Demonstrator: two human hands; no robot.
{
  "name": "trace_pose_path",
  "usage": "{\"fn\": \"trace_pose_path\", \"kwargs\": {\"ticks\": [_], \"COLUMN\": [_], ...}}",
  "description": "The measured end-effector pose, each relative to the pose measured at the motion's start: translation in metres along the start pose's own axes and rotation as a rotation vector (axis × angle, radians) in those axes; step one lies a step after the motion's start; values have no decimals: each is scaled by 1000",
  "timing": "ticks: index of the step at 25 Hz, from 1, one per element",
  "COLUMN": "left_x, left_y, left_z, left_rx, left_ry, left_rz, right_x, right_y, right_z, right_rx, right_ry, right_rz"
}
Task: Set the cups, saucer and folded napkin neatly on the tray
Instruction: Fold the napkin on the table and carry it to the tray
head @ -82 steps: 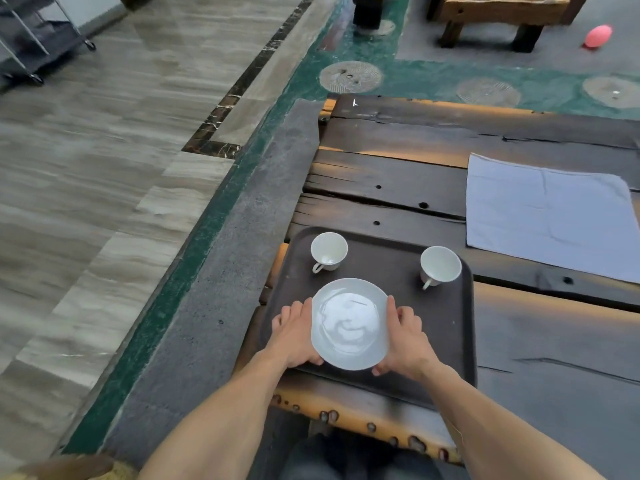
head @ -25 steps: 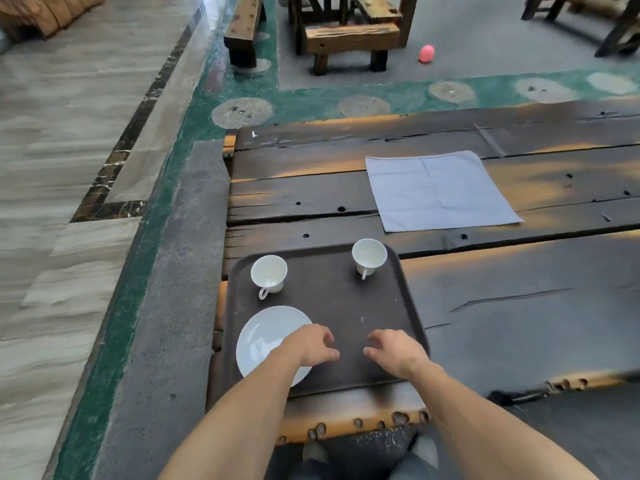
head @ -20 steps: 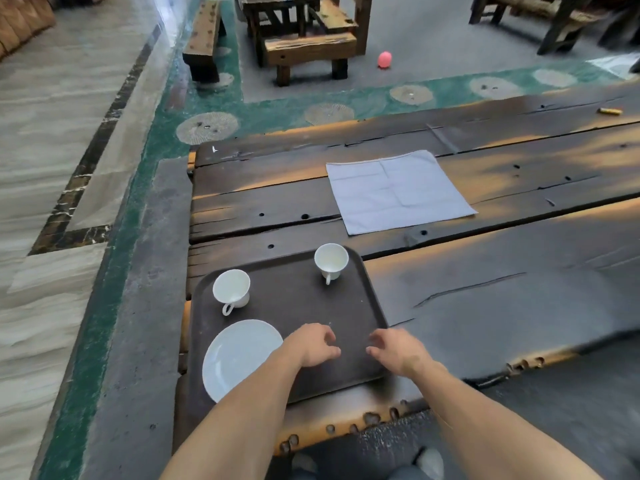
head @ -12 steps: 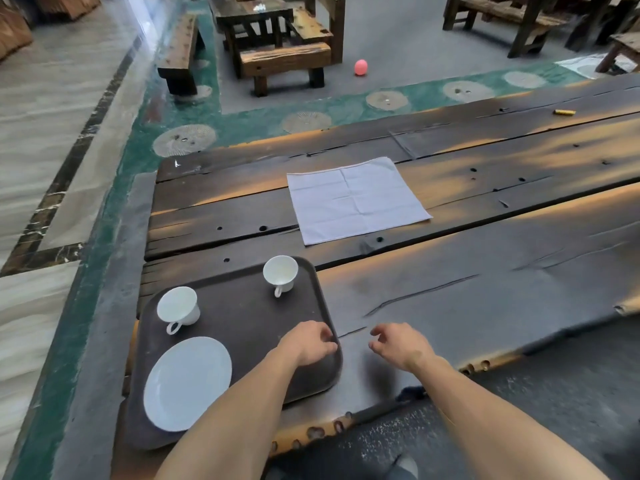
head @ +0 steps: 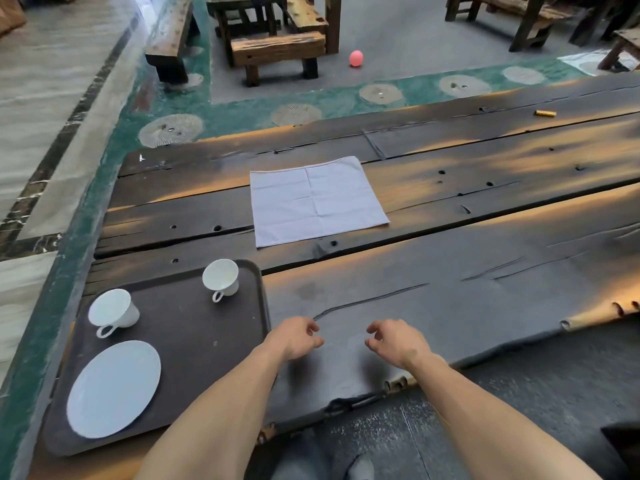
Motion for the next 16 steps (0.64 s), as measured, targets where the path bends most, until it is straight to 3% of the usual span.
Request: {"fn": "trace_pose_path", "kwargs": {"ticks": [16], "left_x": [-90], "left_y": [64], "left_z": [3], "left_rx": [138], "left_ry": [119], "left_rz": [-34], "right_x": [-139], "right_y": [45], "right_z": [5], "right_rx": [16], "right_ry": [75], "right_rz": [88]}}
Point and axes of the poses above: each hand's wrist, its own x-axis away from the middle knuckle, its own y-axis out of the back of the hand, z = x × y, the point moved 8 cm from there along -x, towards the middle knuckle, and after that the axes turned 9 degrees about y, right-handed, at the moved point
